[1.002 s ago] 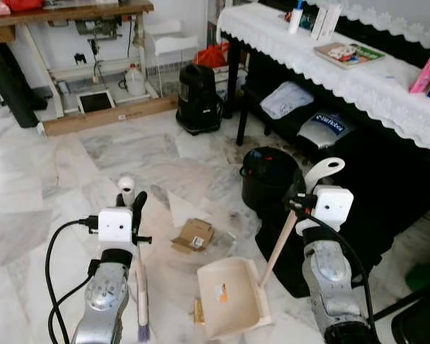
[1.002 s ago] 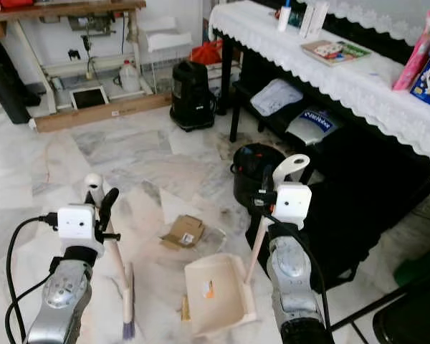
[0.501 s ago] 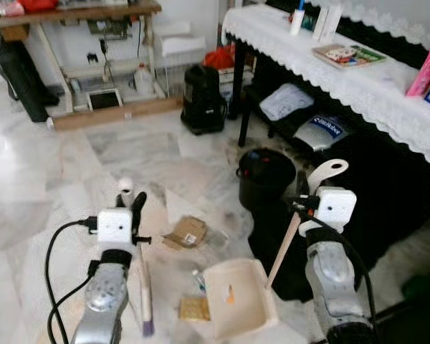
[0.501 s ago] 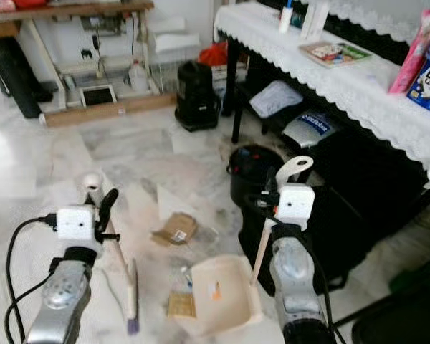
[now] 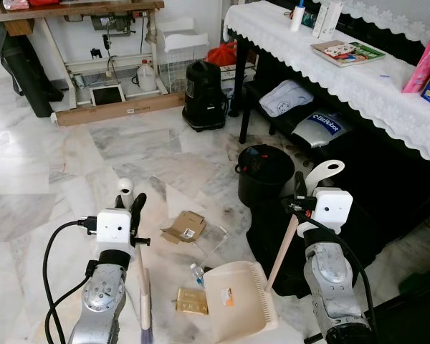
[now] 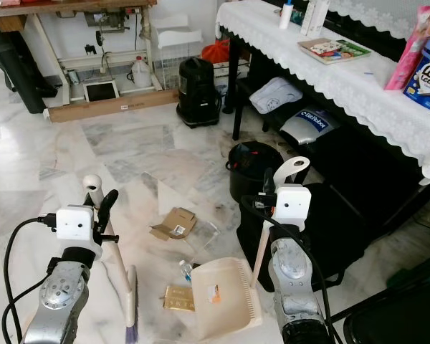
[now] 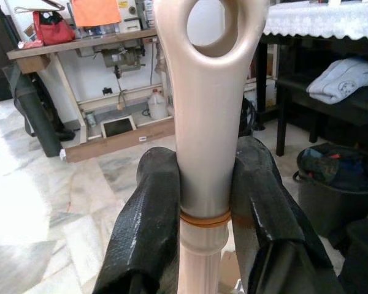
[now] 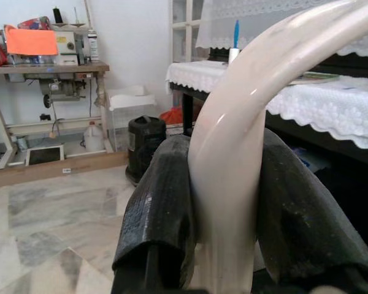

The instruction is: Sweep floor

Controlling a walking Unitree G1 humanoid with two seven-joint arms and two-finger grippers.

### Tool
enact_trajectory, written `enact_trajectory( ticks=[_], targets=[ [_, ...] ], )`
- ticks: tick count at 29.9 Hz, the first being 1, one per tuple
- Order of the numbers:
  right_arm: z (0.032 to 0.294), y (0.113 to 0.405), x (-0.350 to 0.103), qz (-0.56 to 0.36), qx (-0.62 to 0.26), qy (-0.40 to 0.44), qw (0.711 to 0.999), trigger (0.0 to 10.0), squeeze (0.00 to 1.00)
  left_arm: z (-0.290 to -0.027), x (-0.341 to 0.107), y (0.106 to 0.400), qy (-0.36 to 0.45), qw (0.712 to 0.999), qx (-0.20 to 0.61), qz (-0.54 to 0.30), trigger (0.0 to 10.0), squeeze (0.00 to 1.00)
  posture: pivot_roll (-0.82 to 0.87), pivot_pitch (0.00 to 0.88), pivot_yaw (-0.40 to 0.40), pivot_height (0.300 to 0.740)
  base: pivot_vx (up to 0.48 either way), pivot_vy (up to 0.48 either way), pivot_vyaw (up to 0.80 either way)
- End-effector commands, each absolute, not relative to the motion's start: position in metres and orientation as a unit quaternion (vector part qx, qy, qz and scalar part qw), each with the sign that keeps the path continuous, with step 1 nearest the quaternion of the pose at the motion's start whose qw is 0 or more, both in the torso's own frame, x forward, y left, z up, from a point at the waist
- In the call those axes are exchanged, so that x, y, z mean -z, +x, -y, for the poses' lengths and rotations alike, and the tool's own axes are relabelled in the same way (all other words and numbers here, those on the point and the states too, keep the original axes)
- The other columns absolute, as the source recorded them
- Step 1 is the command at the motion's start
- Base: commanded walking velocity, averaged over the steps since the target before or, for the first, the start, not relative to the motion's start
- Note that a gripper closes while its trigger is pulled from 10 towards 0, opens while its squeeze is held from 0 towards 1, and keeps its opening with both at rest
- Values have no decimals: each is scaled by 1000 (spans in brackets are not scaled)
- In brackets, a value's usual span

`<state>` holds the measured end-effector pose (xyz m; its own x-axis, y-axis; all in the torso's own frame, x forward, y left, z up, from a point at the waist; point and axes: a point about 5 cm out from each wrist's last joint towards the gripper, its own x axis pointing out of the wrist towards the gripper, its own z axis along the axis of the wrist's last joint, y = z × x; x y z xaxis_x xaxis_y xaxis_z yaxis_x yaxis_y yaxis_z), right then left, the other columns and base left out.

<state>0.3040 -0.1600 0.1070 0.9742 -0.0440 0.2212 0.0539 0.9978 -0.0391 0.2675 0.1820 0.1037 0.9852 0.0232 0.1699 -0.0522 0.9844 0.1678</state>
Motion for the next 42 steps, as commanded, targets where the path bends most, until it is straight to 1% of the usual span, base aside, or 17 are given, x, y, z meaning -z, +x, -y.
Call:
enact_trajectory(
  ticks=[1, 4, 8, 13, 18, 20, 24, 27, 37, 42],
  targets=[
    [162, 305, -111, 121, 32, -17, 992, 10000, 0, -184, -107, 271, 90, 992, -16, 87, 10000, 0, -19, 83, -44, 740, 0, 0, 0],
    [164, 304, -107, 116, 35, -18, 993, 10000, 0, -183, -106, 271, 86, 993, -14, 84, 10000, 0, -20, 87, -43, 740, 0, 0, 0],
    [173, 302, -95, 87, 64, -39, 993, 10000, 0, -176, -102, 272, 85, 993, -5, 79, 10000, 0, -26, 96, -43, 740, 0, 0, 0],
    [179, 299, -90, 80, 76, -43, 993, 10000, 0, -173, -107, 275, 79, 993, 11, 82, 10000, 0, -27, 105, -43, 740, 0, 0, 0],
    [185, 298, -84, 74, 93, -51, 992, 10000, 0, -166, -101, 279, 26, 997, 51, 46, 10000, 0, -26, 112, -39, 740, 0, 0, 0],
    [185, 297, -83, 73, 94, -51, 992, 10000, 0, -166, -99, 279, 14, 998, 56, 40, 10000, 0, -26, 113, -38, 740, 0, 0, 0],
    [183, 296, -75, 60, 91, -57, 992, 10000, 0, -168, -97, 281, -38, 998, 56, 16, 10000, 0, -22, 122, -30, 740, 0, 0, 0],
    [182, 296, -70, 54, 91, -58, 993, 10000, 0, -170, -99, 283, -49, 997, 63, 14, 10000, 0, -14, 128, -24, 740, 0, 0, 0],
    [182, 292, -59, 42, 89, -89, 991, 10000, 0, -174, -106, 286, -44, 996, 77, 16, 10000, 0, 3, 145, -7, 740, 0, 0, 0],
    [184, 290, -55, 39, 98, -96, 990, 10000, 0, -178, -107, 283, -20, 996, 87, 10, 10000, 0, 13, 154, 2, 740, 0, 0, 0]
  ],
)
